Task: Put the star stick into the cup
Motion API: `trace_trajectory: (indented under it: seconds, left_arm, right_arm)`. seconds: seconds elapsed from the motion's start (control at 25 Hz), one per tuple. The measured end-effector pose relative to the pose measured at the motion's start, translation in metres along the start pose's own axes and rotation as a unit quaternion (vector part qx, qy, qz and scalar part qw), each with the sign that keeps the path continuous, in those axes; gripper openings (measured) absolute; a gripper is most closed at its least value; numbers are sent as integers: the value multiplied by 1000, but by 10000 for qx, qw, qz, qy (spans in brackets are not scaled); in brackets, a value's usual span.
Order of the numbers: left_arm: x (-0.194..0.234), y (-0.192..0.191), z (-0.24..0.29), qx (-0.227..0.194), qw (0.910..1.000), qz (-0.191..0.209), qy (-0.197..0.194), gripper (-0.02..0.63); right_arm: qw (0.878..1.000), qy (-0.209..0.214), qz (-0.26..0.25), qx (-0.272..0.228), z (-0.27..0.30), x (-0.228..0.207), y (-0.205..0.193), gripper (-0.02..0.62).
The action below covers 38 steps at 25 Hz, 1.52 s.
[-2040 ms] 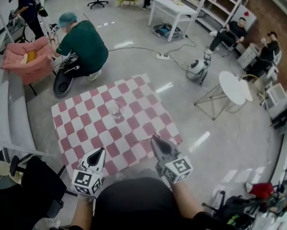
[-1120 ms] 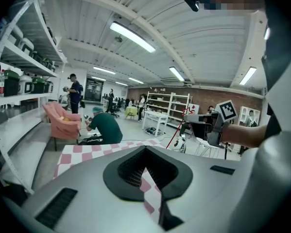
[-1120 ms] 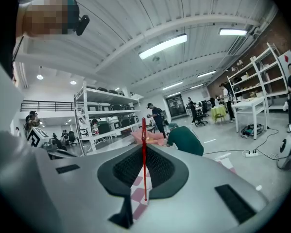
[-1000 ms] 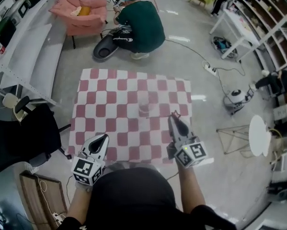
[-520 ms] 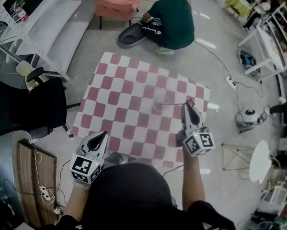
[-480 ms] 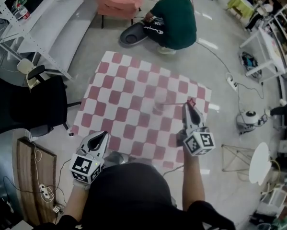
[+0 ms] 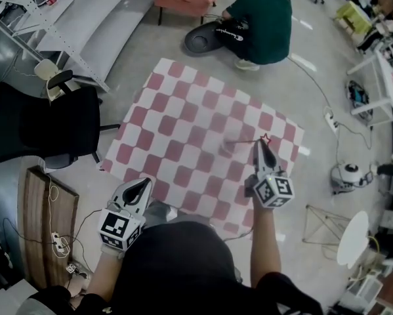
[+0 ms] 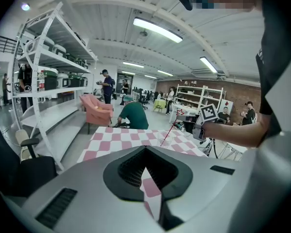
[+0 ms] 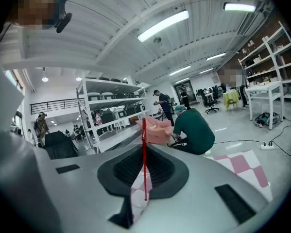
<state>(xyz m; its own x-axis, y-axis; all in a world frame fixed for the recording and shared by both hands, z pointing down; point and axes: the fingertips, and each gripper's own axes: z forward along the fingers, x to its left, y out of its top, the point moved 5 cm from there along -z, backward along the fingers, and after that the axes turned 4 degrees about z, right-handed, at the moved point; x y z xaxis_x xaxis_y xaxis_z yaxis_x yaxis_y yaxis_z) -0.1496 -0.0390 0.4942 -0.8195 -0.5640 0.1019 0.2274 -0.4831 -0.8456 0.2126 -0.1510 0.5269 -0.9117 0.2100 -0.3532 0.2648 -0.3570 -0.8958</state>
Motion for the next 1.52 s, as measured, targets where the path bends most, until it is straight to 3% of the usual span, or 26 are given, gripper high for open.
trace_trajectory:
  seconds: [0.68, 1.24, 1.36, 1.52]
  left_arm:
    - [-2, -7, 5, 157, 9999, 17, 36, 40]
    - [-3, -11, 4, 148, 9999, -4, 15, 40]
    - [-4, -10, 4, 129, 9999, 1, -12, 40]
    - [-4, -9, 3, 103, 9999, 13, -43, 40]
  right_arm:
    - [9984, -153, 498, 223, 17, -21, -36, 28]
    - [9978, -366, 373, 399, 17, -26, -44, 31]
    - [9973, -445, 314, 485, 16, -27, -45, 99]
    - [9966, -534, 270, 562, 13, -31, -44, 131]
